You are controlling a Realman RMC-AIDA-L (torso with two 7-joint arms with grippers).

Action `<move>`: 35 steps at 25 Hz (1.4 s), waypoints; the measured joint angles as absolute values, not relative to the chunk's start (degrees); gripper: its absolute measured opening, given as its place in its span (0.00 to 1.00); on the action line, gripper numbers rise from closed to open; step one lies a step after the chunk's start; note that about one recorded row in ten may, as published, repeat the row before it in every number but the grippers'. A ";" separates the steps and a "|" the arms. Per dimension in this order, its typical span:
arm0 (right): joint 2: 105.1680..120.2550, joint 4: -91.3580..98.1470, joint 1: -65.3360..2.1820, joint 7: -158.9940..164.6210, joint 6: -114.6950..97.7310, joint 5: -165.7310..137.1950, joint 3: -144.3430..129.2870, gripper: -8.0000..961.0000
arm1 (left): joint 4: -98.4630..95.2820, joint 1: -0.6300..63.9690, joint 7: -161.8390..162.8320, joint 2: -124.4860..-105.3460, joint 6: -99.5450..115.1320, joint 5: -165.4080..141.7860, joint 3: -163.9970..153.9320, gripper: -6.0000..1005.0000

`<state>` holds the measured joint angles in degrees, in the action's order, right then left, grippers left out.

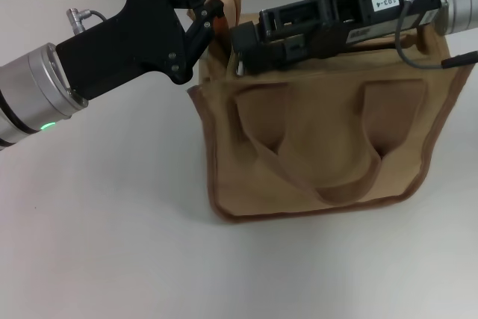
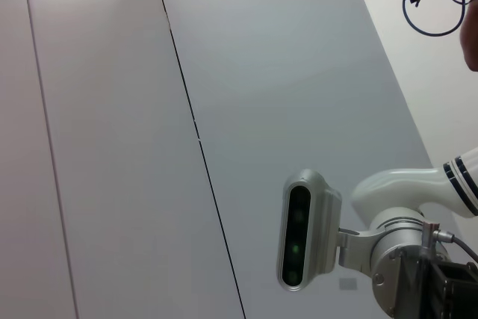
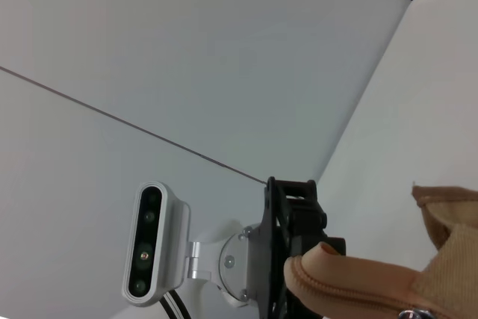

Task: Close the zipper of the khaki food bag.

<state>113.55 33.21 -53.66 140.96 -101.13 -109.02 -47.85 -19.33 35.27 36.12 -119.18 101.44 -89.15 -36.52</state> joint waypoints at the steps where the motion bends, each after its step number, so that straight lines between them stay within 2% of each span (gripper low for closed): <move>1: 113.56 33.20 -53.57 140.86 -101.08 -108.82 -47.84 0.78 | -19.31 35.27 36.12 -119.18 101.40 -89.15 -36.48 0.06; 9: 113.79 32.74 -53.53 140.65 -100.67 -108.56 -48.34 0.78 | -19.05 35.24 36.12 -119.18 101.49 -89.15 -36.25 0.06; 24: 115.13 33.11 -52.80 140.71 -98.39 -108.25 -48.02 0.78 | -18.70 35.32 36.12 -119.18 101.20 -87.99 -36.65 0.06; 32: 115.40 32.70 -52.28 140.88 -95.49 -108.23 -48.29 0.72 | -18.63 35.33 36.12 -119.18 101.60 -87.97 -36.70 0.06; 35: 115.53 32.69 -52.16 140.89 -95.23 -108.23 -48.15 0.58 | -18.63 35.33 36.12 -119.18 101.64 -87.97 -36.90 0.07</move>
